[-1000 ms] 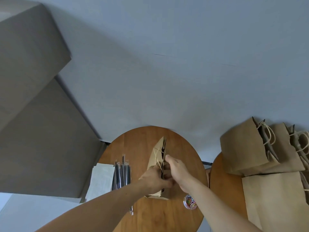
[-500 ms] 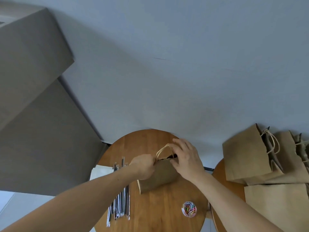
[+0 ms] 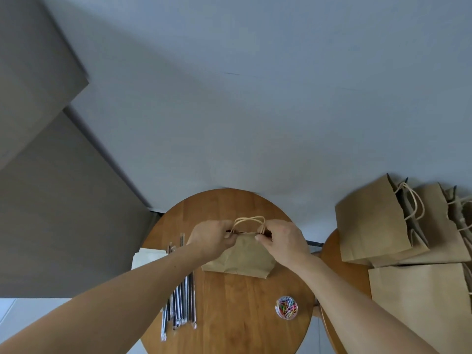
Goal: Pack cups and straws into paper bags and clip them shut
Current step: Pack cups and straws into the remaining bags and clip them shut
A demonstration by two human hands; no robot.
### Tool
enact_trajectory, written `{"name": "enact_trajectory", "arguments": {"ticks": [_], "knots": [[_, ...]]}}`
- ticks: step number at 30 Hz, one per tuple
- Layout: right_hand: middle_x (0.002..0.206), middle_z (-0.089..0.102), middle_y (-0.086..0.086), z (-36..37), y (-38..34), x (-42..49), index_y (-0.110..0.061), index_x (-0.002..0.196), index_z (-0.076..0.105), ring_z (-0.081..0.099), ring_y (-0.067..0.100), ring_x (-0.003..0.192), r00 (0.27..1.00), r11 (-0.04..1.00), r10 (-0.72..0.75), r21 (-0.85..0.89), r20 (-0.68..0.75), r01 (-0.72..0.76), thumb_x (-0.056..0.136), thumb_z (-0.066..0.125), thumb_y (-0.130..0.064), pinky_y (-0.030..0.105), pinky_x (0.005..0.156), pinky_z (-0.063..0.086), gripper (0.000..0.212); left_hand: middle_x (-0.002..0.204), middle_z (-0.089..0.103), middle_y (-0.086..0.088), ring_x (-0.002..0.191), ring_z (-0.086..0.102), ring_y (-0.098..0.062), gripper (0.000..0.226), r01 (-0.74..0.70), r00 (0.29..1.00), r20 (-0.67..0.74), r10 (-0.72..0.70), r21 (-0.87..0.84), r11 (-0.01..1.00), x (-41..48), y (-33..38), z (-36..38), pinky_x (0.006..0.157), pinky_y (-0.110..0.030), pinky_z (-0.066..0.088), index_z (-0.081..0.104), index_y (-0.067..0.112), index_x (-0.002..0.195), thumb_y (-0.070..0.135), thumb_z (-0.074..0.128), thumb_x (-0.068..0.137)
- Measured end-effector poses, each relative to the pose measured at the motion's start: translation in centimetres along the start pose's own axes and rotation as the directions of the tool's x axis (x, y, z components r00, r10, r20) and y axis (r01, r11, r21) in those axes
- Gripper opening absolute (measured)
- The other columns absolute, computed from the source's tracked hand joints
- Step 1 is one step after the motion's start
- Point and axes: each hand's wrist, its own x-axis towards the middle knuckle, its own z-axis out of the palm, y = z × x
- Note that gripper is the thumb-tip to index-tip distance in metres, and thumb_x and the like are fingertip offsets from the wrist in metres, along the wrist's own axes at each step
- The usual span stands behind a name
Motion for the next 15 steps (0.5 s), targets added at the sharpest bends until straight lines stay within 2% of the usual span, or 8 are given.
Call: {"name": "enact_trajectory", "arguments": {"ticks": [3,6,8,9,10,11,13,15], "knots": [[0.086,0.062,-0.018,0.3,1.0,-0.7,-0.028,0.093,0.066,0.060,0.005,0.084,0.999,0.993,-0.002,0.116,0.038,-0.002,0.089,0.063,-0.048,0.020,0.073,0.049,0.020,0.062,0.049,0.020,0.064,0.049,-0.005,0.020,-0.041,0.999,0.019,0.042,-0.052,0.998,0.0,-0.7,0.3,0.052,-0.019,0.031,0.067,0.037,0.108,0.040,0.050,0.098],[0.107,0.058,-0.020,0.3,2.1,-2.3,-0.027,0.117,0.062,0.056,-0.002,0.099,0.985,0.940,0.143,0.325,-0.097,-0.105,0.095,0.048,-0.057,0.014,0.082,0.045,0.040,0.061,0.049,0.019,0.061,0.049,-0.003,0.021,-0.040,0.998,0.039,0.044,-0.083,0.996,0.2,-1.1,0.1,0.052,-0.021,0.031,0.067,0.035,0.109,0.041,0.048,0.100],[0.110,0.061,-0.011,0.7,3.4,-3.6,-0.019,0.120,0.062,0.057,0.003,0.101,0.915,0.879,0.330,0.430,-0.231,-0.208,0.100,0.046,-0.044,0.019,0.085,0.045,0.035,0.067,0.053,0.019,0.068,0.052,-0.005,0.022,-0.043,0.998,0.049,0.048,-0.084,0.996,0.4,-1.1,0.0,0.056,-0.023,0.035,0.066,0.034,0.109,0.041,0.047,0.101],[0.108,0.063,-0.006,1.1,4.2,-4.4,-0.015,0.117,0.063,0.058,0.007,0.100,0.881,0.865,0.400,0.421,-0.253,-0.272,0.101,0.049,-0.033,0.023,0.085,0.047,0.028,0.072,0.055,0.018,0.073,0.055,-0.008,0.023,-0.044,0.997,0.053,0.048,-0.085,0.995,0.5,-1.1,0.0,0.059,-0.025,0.038,0.066,0.033,0.110,0.041,0.046,0.101],[0.104,0.065,-0.003,1.6,5.1,-5.1,-0.013,0.112,0.065,0.060,0.011,0.096,0.871,0.866,0.437,0.368,-0.225,-0.339,0.100,0.051,-0.022,0.026,0.083,0.049,0.020,0.077,0.057,0.017,0.078,0.057,-0.010,0.023,-0.044,0.997,0.057,0.049,-0.087,0.995,0.6,-1.0,0.0,0.062,-0.027,0.041,0.065,0.033,0.110,0.041,0.045,0.101],[0.099,0.066,-0.003,2.4,6.0,-6.0,-0.013,0.106,0.067,0.062,0.013,0.092,0.886,0.876,0.443,0.279,-0.140,-0.394,0.098,0.054,-0.015,0.029,0.082,0.052,0.015,0.081,0.060,0.015,0.081,0.058,-0.011,0.024,-0.044,0.997,0.059,0.049,-0.088,0.995,0.7,-0.9,0.0,0.066,-0.029,0.044,0.065,0.032,0.111,0.040,0.045,0.102],[0.091,0.067,-0.008,4.5,7.4,-8.0,-0.017,0.096,0.069,0.063,0.012,0.084,0.891,0.890,0.437,0.086,0.123,-0.448,0.096,0.056,-0.011,0.030,0.079,0.054,0.014,0.088,0.066,0.011,0.084,0.061,-0.014,0.025,-0.044,0.998,0.048,0.048,-0.087,0.995,0.7,-0.7,0.3,0.071,-0.033,0.049,0.065,0.031,0.113,0.040,0.045,0.102],[0.094,0.068,-0.009,7.0,8.6,-9.9,-0.020,0.094,0.070,0.064,0.011,0.086,0.825,0.876,0.469,-0.050,0.317,-0.479,0.096,0.053,-0.016,0.028,0.077,0.053,0.018,0.094,0.070,0.007,0.088,0.063,-0.016,0.025,-0.040,0.999,0.027,0.042,-0.092,0.995,0.7,-0.8,0.6,0.074,-0.037,0.052,0.066,0.030,0.114,0.039,0.047,0.101]]}}
